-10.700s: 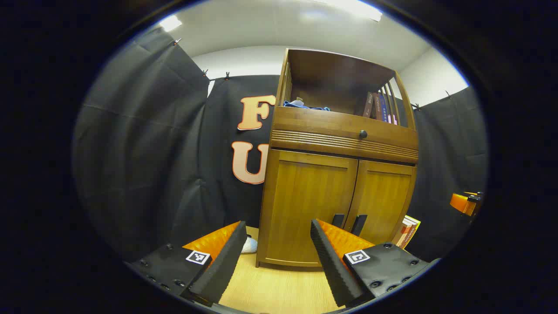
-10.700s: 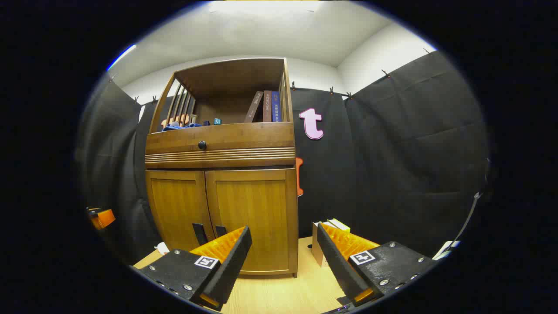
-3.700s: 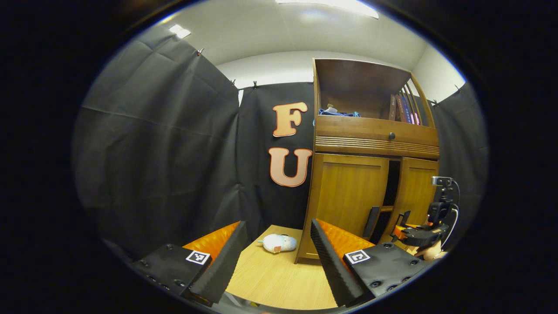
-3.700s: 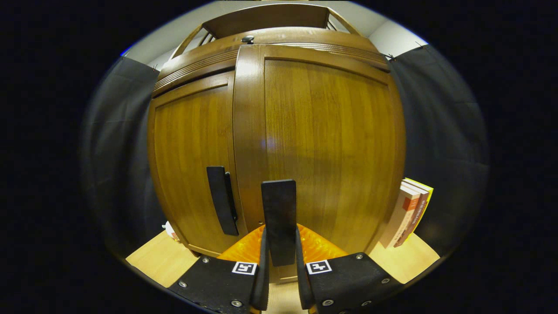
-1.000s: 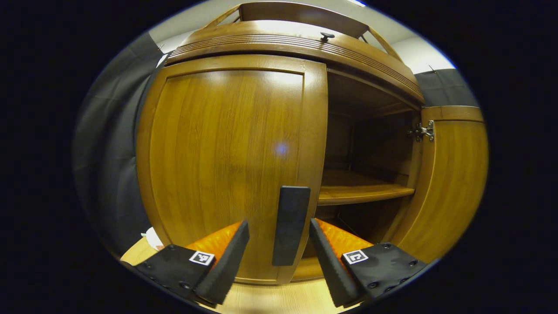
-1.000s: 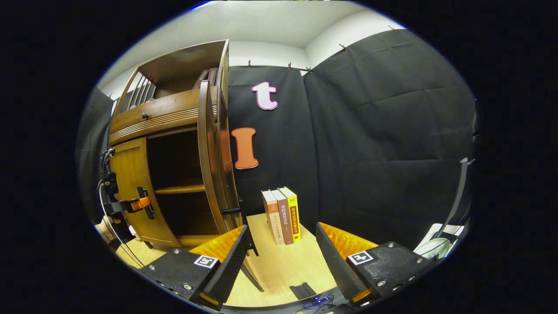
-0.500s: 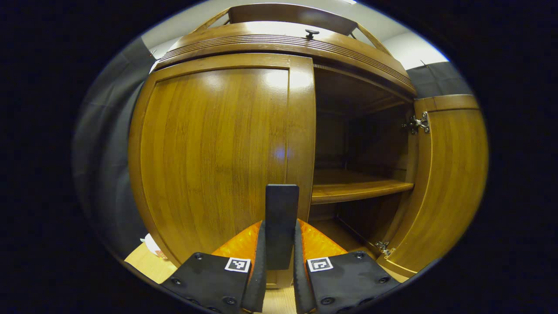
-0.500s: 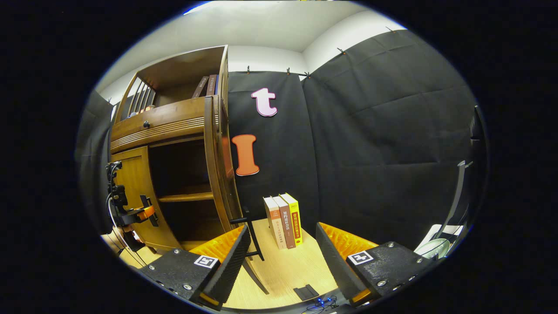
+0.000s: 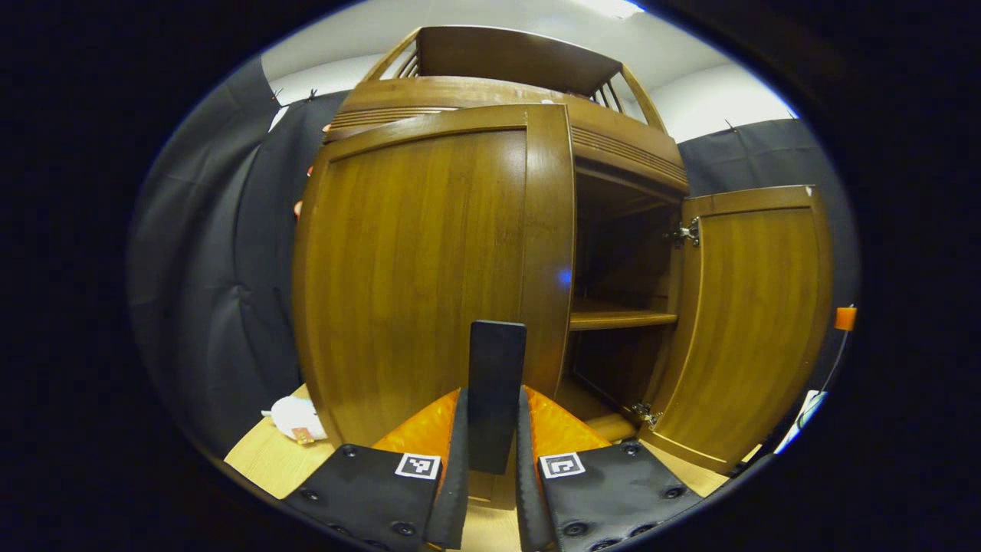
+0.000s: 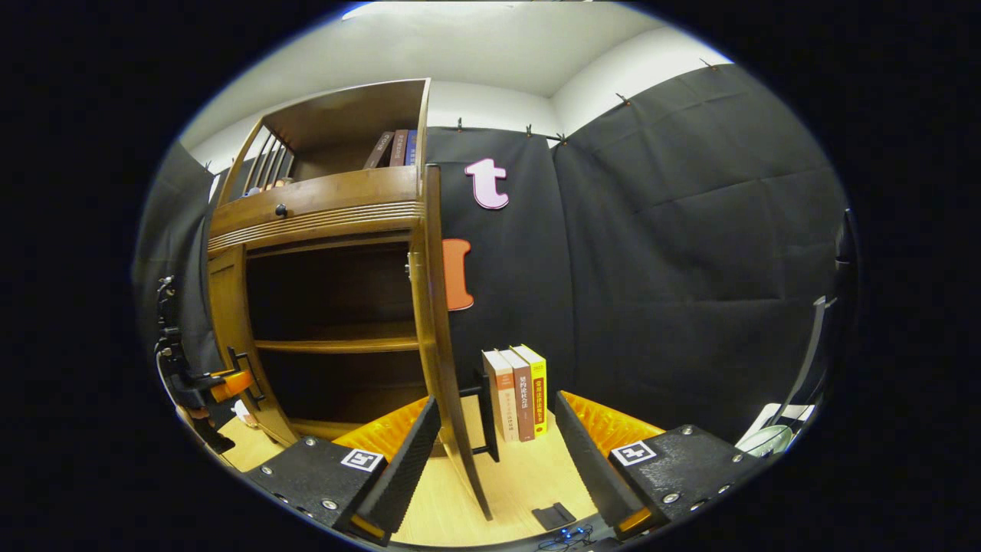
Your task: Open the right door of the double-door shoe cabinet with the right hand, and open the left door with the left hand.
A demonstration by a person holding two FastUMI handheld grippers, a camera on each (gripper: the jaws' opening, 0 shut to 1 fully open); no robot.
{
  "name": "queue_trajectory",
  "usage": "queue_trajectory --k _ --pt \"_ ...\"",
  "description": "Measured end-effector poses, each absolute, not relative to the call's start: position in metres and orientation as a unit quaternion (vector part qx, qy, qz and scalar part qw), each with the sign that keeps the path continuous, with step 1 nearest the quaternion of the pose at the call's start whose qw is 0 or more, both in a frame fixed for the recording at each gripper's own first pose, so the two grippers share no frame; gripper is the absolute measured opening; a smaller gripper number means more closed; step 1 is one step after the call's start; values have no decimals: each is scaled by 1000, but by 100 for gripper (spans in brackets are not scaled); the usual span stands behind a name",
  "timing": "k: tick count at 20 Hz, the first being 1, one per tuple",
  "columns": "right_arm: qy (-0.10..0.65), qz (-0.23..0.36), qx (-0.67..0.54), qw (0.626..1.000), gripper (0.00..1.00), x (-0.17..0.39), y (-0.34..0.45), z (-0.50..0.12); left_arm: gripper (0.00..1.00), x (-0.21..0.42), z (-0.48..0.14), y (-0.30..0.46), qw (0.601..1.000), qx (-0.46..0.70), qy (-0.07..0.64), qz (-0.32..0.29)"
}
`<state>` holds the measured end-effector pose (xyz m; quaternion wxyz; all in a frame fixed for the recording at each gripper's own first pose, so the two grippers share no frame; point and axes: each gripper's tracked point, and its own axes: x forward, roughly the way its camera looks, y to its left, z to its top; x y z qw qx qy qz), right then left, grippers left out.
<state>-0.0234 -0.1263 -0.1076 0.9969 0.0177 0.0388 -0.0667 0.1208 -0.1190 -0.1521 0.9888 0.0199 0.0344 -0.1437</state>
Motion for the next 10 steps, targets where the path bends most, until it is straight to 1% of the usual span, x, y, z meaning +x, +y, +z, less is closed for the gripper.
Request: queue_trajectory --k 4,6,7,8,9,10 --pt "37 -51 23 998 99 -15 -100 -107 34 87 -145 -81 990 20 33 -135" --pt "32 -44 19 998 99 -12 -89 -104 33 73 -141 -63 991 21 36 -131" --pt "28 -43 17 999 99 -10 -82 -101 31 67 -140 -54 991 26 34 -126" --pt "25 -38 18 999 92 -7 -76 -100 29 62 -140 -48 991 31 35 -123" --pt "24 -32 19 999 92 -7 -68 -99 27 58 -138 -39 992 36 33 -117" --pt "23 -23 20 999 92 -6 -60 -99 19 56 -137 -32 992 39 35 -113"
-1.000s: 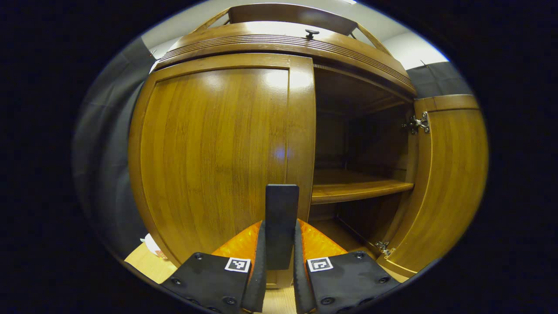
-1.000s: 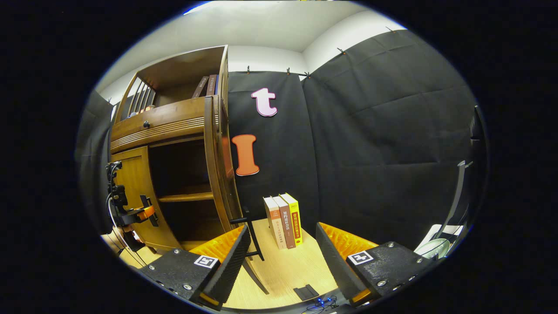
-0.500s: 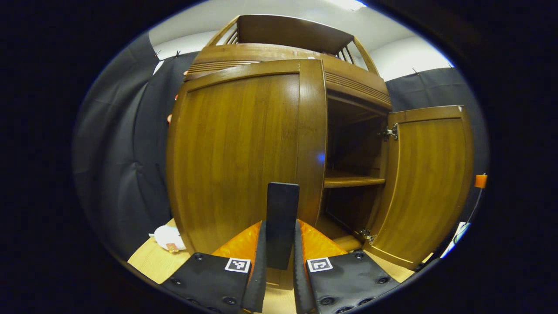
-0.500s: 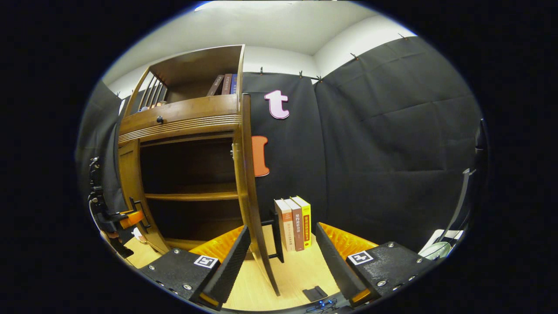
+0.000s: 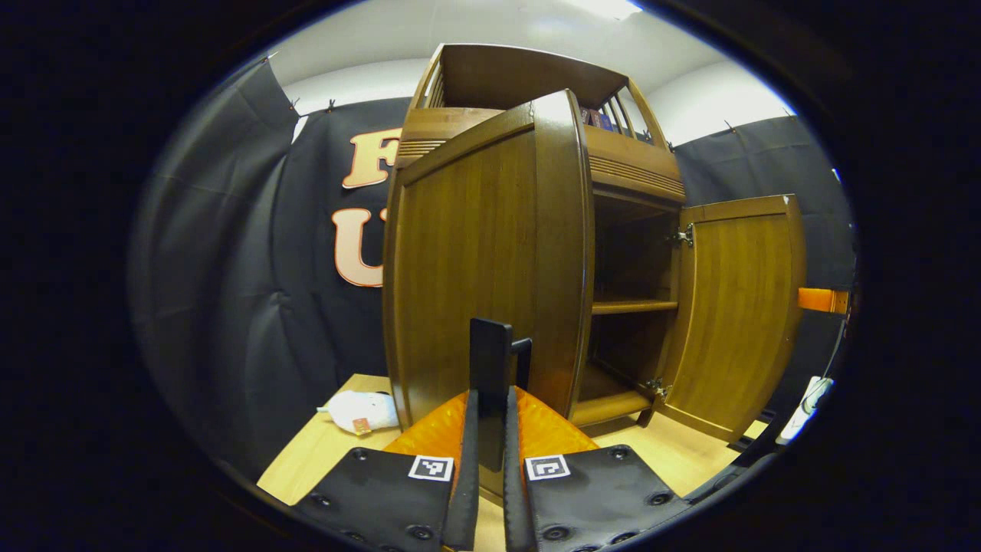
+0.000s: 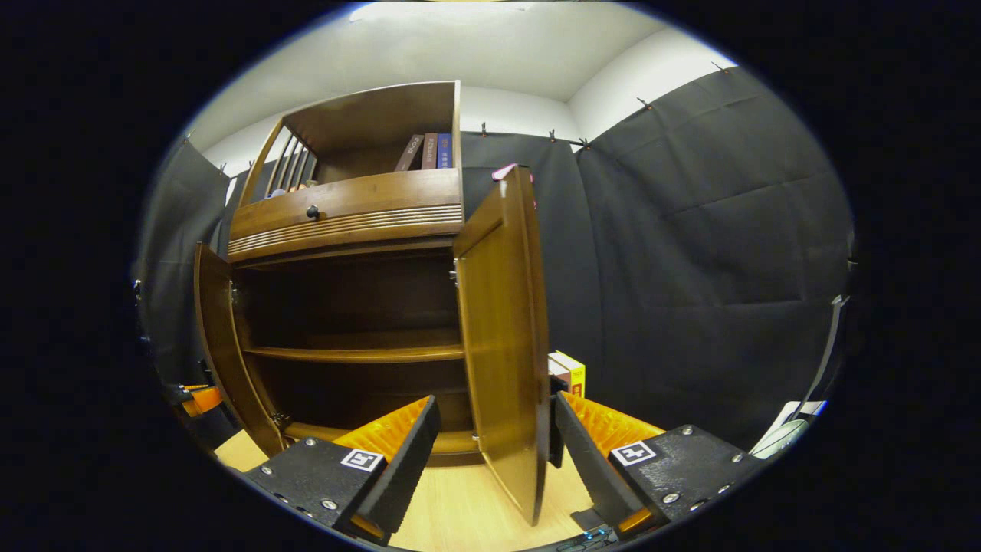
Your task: Open the right door of the double-door shoe cabinet with the right hand, and open the left door with the left hand.
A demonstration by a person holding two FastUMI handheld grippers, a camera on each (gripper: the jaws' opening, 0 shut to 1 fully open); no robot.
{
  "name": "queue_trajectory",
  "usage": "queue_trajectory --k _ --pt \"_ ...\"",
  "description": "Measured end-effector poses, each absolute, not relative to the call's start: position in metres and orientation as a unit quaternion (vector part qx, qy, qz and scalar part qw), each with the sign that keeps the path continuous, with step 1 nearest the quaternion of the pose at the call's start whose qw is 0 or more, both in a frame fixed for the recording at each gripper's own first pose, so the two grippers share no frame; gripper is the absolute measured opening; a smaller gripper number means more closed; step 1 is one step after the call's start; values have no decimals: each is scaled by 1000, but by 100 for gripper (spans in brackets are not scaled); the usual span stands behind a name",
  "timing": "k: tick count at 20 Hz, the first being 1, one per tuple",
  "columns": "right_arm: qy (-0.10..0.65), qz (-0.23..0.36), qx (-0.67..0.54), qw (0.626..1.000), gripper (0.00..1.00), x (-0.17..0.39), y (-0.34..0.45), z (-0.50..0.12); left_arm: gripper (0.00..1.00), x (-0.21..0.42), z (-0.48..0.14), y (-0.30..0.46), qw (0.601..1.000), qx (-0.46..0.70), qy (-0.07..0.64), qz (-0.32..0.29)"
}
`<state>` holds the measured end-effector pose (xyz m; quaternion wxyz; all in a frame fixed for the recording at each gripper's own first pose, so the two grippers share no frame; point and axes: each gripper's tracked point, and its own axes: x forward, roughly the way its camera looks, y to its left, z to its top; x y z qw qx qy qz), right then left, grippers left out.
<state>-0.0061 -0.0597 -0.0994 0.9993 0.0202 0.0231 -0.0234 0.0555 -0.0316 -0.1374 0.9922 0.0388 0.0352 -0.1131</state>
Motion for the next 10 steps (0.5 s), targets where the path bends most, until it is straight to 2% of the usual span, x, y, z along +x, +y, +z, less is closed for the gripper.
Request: queue_trajectory --k 1,2,4,7,8,10 --pt "23 -16 20 999 89 -5 -51 -99 22 52 -136 -24 993 35 35 -110" --pt "22 -9 17 1000 92 -2 -45 -98 22 49 -135 -17 993 30 36 -106" --pt "20 3 9 1000 92 1 -34 -98 19 44 -133 4 995 25 39 -94" --pt "20 19 2 1000 92 3 -18 -98 22 40 -136 39 996 28 47 -67" --pt "21 25 4 999 92 5 -12 -97 17 38 -136 49 997 27 47 -60" --pt "23 34 8 999 92 5 -4 -98 19 33 -133 77 998 23 43 -38"
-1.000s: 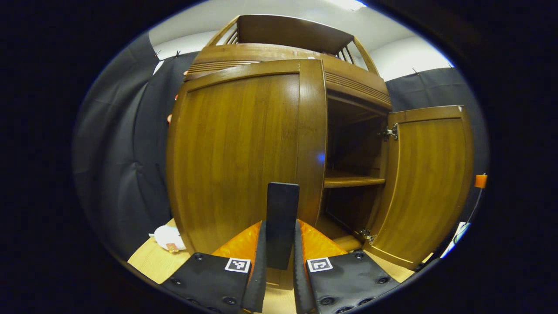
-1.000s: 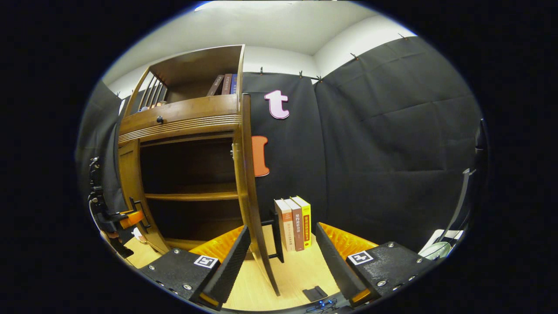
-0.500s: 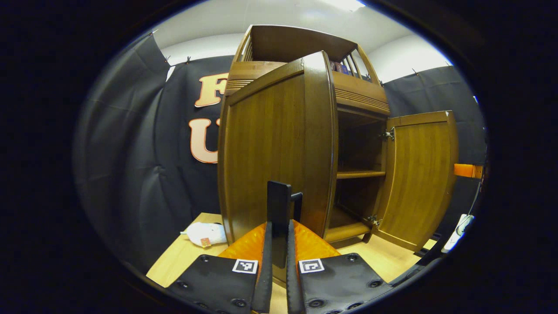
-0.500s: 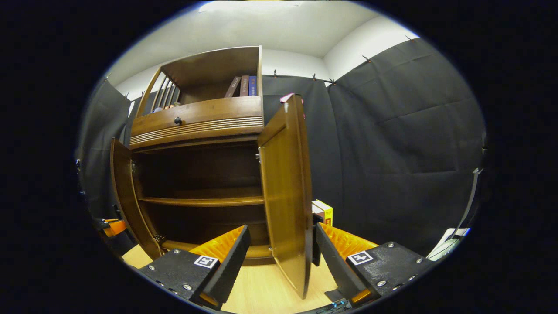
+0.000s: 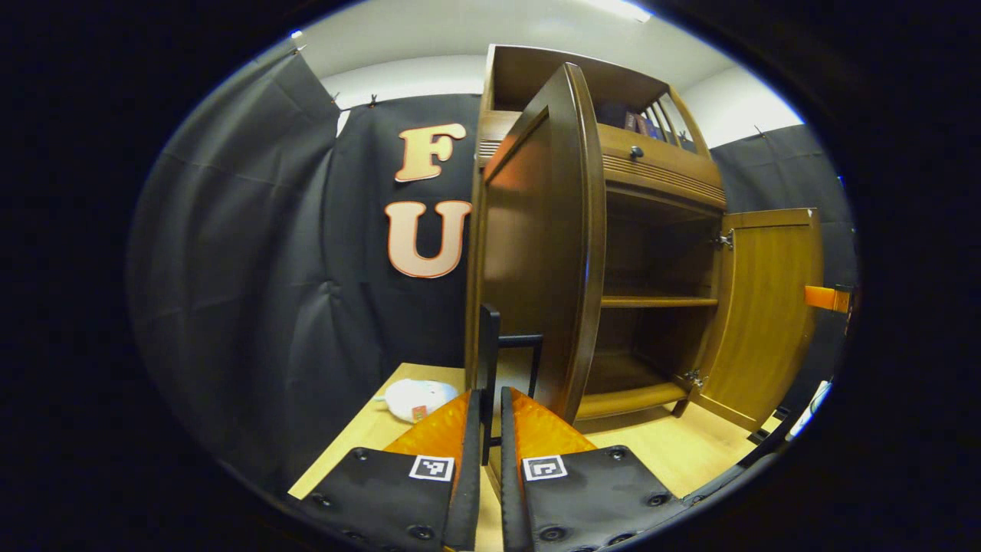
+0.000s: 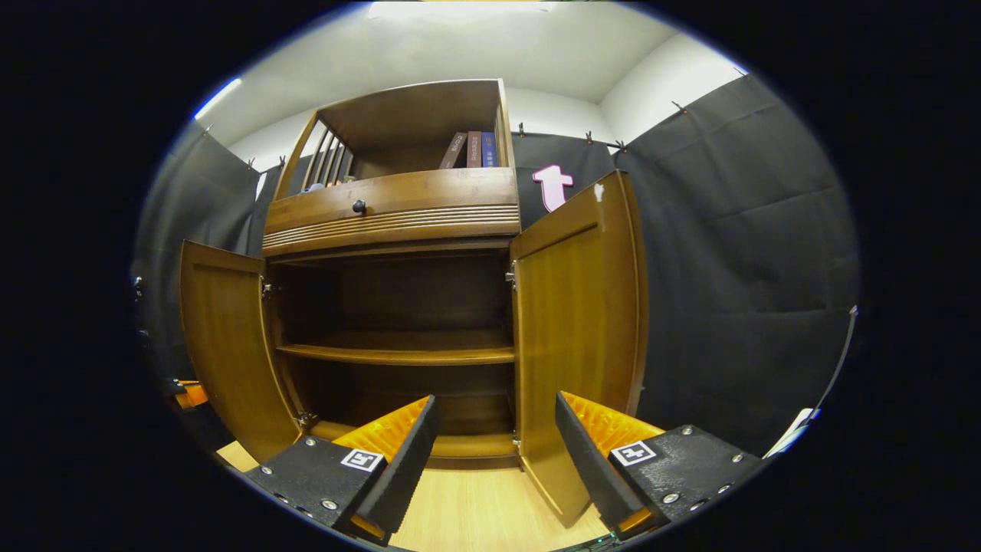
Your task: Open the right door of the double-door shoe cabinet with the right hand, and open the left door with the left hand.
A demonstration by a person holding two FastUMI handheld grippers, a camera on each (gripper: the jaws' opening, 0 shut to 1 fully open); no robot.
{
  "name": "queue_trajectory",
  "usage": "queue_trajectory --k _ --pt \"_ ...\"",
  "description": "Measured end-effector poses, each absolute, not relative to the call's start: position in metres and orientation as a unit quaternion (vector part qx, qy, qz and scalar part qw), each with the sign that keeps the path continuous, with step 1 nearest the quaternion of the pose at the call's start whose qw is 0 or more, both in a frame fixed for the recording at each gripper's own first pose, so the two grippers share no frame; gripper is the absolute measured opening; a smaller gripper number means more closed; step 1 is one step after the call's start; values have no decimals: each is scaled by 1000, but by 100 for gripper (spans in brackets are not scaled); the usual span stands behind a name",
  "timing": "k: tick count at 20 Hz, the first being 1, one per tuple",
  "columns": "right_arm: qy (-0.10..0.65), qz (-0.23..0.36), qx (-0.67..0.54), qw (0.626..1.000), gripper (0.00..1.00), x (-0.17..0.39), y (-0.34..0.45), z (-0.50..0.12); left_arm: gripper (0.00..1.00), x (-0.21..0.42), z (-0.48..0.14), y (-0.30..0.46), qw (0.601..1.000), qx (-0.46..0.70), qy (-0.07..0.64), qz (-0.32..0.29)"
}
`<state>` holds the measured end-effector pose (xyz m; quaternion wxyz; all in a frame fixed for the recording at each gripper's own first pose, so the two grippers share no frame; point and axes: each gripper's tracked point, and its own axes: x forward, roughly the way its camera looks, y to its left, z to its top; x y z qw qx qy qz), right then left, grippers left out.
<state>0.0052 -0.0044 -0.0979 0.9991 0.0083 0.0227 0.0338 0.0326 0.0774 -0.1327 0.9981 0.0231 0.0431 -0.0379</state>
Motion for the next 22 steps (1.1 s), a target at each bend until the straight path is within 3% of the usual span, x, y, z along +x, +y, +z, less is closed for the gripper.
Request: queue_trajectory --k 1,2,3,4,5,6,7,13,22 --pt "22 38 8 999 92 6 -1 -97 22 28 -130 97 999 25 41 -20" --pt "21 42 6 999 92 6 2 -96 15 24 -129 115 999 26 43 -6" --pt "21 44 3 999 92 6 4 -95 22 18 -126 139 998 32 44 25" --pt "22 46 1 999 92 7 6 -94 2 7 -126 153 998 30 47 35" --pt "24 48 2 999 92 9 9 -94 10 -3 -125 164 997 25 49 48" --pt "25 51 2 998 92 9 11 -92 4 -12 -121 169 997 24 49 55" --pt "25 52 2 998 92 11 15 -91 12 -21 -117 169 997 22 47 54" --pt "30 54 -3 998 92 13 23 -82 12 -42 -107 129 997 4 56 50" --pt "7 50 -18 999 92 9 35 -28 64 -24 -40 27 999 9 24 -20"
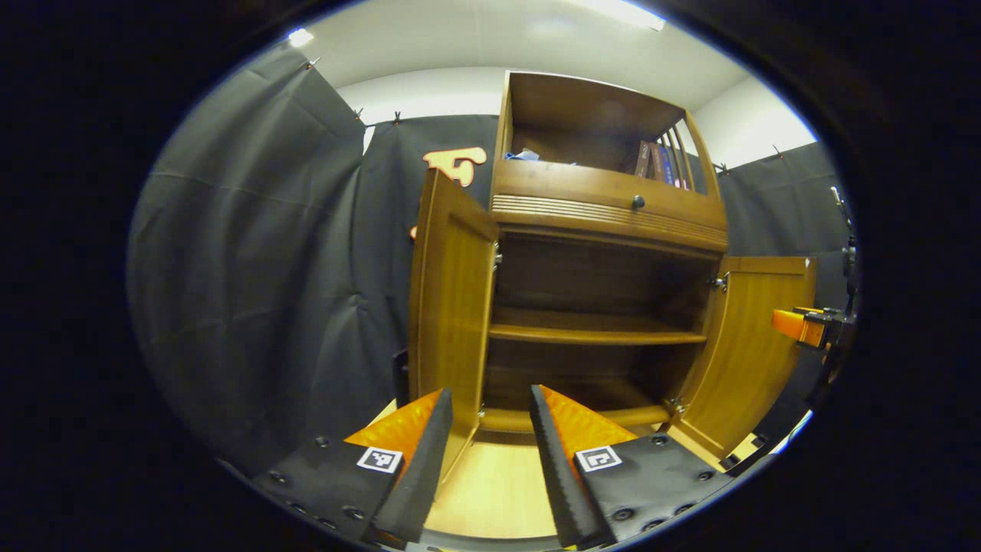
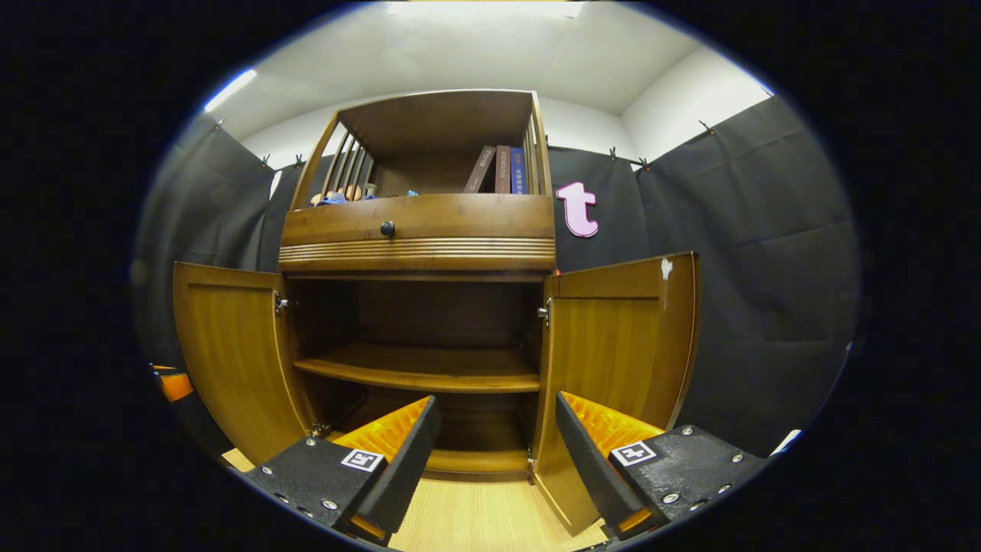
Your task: Open the right door of the double-door shoe cabinet with the right hand, and open the left door with the left hand.
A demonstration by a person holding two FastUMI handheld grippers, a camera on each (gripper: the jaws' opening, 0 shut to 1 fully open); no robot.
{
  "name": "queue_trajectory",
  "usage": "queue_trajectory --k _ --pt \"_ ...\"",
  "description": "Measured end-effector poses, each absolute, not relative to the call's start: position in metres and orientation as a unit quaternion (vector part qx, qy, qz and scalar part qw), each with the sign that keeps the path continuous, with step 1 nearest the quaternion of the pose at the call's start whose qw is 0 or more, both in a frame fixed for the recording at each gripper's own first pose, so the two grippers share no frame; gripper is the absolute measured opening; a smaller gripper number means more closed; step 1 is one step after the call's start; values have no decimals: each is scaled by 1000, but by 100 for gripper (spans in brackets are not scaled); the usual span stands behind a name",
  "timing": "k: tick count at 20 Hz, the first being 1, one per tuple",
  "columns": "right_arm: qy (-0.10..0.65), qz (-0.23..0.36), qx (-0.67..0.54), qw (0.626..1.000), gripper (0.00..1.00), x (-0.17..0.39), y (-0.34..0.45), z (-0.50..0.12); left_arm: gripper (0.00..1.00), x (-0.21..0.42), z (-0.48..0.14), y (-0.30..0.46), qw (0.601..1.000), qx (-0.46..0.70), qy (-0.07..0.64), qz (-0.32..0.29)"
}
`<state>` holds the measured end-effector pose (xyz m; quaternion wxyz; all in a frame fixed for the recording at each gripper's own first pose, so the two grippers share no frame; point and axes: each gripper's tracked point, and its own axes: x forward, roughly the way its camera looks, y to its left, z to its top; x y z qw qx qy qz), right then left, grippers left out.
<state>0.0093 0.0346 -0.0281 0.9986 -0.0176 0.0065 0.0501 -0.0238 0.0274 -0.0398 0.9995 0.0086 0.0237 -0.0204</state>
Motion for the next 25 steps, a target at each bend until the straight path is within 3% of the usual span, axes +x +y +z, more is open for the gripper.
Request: queue_trajectory --k 2,5,6,7,8,9,12,13,14,15,25 --pt "6 57 -13 998 92 5 37 -16 76 -18 -23 18 999 11 14 -29" --pt "8 60 -14 998 92 2 36 -6 83 -6 2 -5 999 5 4 -46" --pt "13 61 -15 998 92 1 35 -5 94 -3 9 -10 999 5 -1 -50" --pt "16 61 -17 998 92 1 35 -5 94 0 15 -13 999 8 -4 -53" --pt "16 61 -20 998 99 -4 33 -6 94 2 20 -16 998 10 -6 -53" --pt "13 60 -23 998 92 -4 32 -3 94 2 22 -18 998 12 -9 -55" --pt "11 60 -17 998 92 -3 32 0 94 9 29 -27 998 19 -13 -62" --pt "9 60 -16 998 99 -4 31 2 94 10 31 -28 998 20 -13 -62" --pt "8 57 -16 998 92 -4 30 4 94 11 31 -29 998 19 -13 -62" --pt "9 56 -18 998 99 -5 30 5 94 10 25 -29 998 19 -11 -63" --pt "9 59 -28 998 99 -4 39 8 94 18 20 -19 998 13 -4 -55"
